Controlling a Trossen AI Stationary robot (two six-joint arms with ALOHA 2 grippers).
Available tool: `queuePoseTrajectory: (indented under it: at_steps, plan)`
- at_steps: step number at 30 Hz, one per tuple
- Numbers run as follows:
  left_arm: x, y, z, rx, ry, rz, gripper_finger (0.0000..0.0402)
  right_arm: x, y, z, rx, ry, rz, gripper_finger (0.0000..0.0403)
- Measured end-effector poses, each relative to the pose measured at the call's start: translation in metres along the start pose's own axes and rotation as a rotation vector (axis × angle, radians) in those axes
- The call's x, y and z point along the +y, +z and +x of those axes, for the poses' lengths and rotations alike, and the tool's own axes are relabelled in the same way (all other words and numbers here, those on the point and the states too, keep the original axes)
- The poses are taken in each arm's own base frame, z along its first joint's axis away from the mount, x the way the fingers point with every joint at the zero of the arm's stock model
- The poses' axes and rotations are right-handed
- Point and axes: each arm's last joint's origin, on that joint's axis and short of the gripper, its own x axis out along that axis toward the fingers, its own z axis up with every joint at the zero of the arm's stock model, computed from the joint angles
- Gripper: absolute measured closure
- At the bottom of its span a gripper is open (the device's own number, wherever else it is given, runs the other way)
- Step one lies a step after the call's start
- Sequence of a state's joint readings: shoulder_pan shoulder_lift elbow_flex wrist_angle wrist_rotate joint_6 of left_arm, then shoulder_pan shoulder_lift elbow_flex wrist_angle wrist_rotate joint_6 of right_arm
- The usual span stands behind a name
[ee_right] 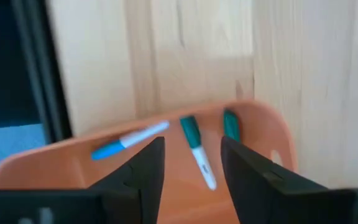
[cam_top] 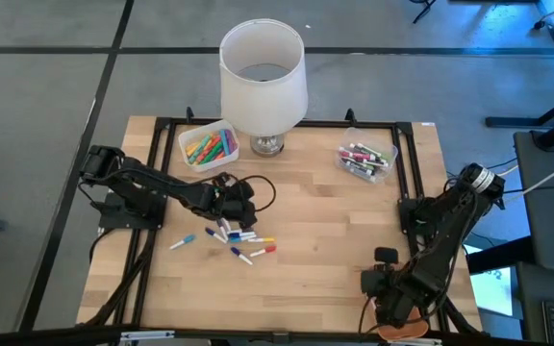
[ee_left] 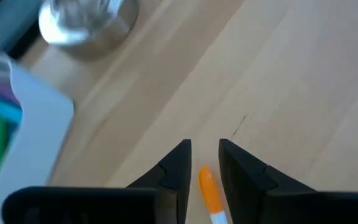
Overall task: Pick & Place Markers
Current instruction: Put the light orange mini marker into the orange bin
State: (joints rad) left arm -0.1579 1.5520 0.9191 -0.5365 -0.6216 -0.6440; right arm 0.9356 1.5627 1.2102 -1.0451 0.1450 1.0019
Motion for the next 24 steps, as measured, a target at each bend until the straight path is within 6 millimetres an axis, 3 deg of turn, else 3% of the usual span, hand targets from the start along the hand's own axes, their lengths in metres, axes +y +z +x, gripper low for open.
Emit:
queuePoseTrajectory:
  at_steps: [6, 14, 19, 24]
  plan:
    - [0.013, -0.025, 0.025, 0.12, -0.072, -0.109, 0.0287, 0.005, 0.011, -0.016, -0.133, -0.02, -0.107, 0.0252]
    - [0.022, -0.043, 0.044, 0.182, -0.215, -0.118, 0.0254, 0.001, 0.015, -0.017, -0.16, -0.059, -0.133, 0.0252]
    - [0.03, -0.045, 0.051, 0.207, -0.2, -0.138, 0.0274, 0.001, 0.016, -0.017, -0.179, -0.076, -0.129, 0.0252]
    - [0.035, -0.044, 0.055, 0.21, -0.184, -0.147, 0.0333, -0.003, 0.02, -0.018, -0.29, -0.167, -0.128, 0.0252]
